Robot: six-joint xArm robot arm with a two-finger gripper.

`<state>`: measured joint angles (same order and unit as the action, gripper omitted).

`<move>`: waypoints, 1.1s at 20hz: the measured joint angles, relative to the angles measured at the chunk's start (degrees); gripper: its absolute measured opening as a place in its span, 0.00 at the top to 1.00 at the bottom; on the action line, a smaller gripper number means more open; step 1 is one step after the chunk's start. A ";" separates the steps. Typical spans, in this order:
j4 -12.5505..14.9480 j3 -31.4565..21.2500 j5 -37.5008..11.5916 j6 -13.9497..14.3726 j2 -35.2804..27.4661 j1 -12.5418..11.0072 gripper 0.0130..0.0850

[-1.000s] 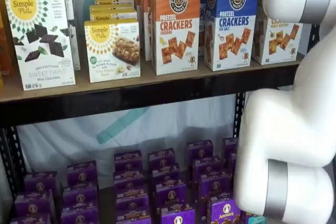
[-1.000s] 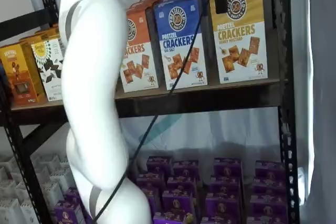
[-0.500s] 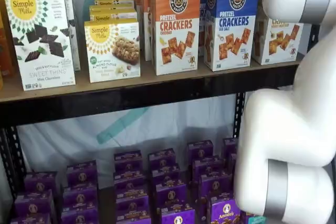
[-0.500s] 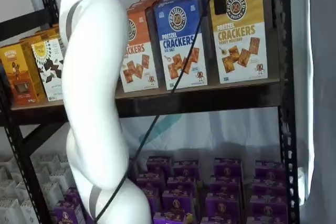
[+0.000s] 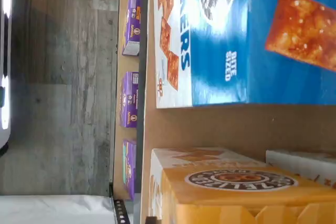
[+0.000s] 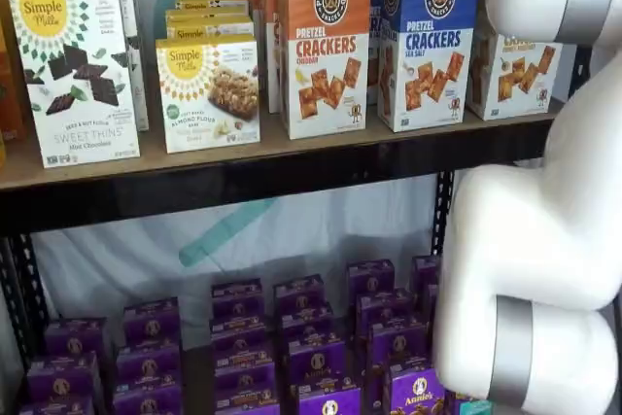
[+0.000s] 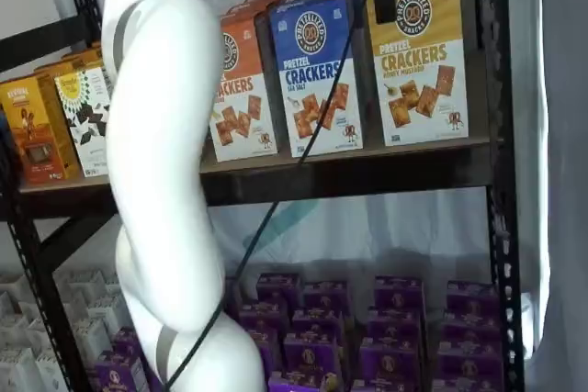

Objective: Retrieve the yellow and white box located on the top shelf, the sixth one from the left

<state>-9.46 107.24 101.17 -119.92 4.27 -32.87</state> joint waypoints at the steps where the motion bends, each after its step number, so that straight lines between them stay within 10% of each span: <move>1: -0.02 -0.04 -0.01 -0.04 0.06 -0.05 0.17; 22: -1.48 0.95 1.56 -1.69 0.76 -2.48 0.39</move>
<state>-10.95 108.18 102.73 -121.60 5.03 -35.36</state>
